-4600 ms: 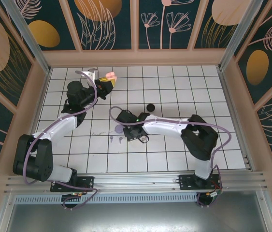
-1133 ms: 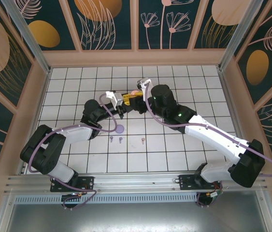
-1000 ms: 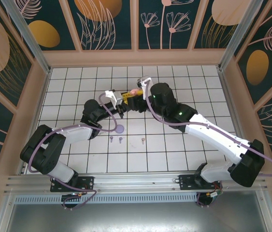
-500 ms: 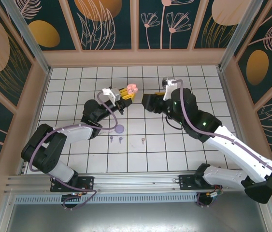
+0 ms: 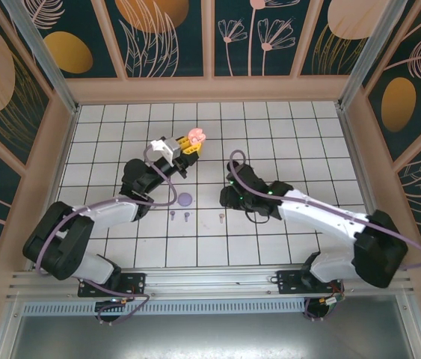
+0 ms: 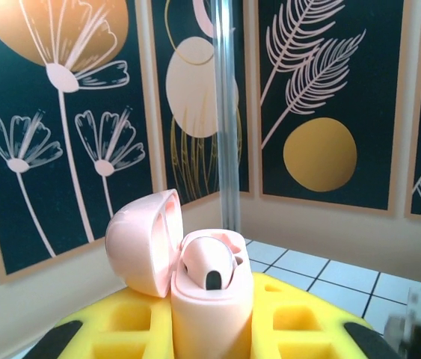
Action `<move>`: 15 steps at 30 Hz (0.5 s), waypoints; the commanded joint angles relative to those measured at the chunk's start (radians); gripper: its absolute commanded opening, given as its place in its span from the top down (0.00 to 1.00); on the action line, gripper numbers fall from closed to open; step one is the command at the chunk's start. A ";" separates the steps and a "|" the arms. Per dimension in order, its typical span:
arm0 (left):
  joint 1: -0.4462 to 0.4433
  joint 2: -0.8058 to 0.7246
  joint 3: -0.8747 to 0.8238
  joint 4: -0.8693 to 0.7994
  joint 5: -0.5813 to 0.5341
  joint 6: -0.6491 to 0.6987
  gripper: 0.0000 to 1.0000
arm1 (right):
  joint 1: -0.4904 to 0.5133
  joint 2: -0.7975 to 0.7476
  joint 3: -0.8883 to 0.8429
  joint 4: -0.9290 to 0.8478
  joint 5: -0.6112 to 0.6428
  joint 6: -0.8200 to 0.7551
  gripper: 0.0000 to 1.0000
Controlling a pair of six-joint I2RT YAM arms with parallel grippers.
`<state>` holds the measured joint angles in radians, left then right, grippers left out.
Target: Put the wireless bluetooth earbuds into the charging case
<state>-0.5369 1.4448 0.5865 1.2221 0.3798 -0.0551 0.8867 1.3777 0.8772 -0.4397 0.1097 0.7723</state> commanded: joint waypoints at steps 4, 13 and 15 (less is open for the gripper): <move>0.000 -0.052 -0.047 0.016 -0.067 0.045 1.00 | 0.037 0.141 0.061 -0.052 0.011 0.068 0.51; 0.006 -0.073 -0.070 0.031 -0.096 0.031 1.00 | 0.063 0.271 0.119 -0.047 -0.005 0.069 0.57; 0.006 -0.072 -0.072 0.038 -0.100 0.029 1.00 | 0.067 0.297 0.132 -0.048 -0.007 0.068 0.58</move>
<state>-0.5358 1.3918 0.5262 1.2221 0.3000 -0.0296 0.9428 1.6417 0.9737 -0.4614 0.1043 0.8223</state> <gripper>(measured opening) 0.214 0.426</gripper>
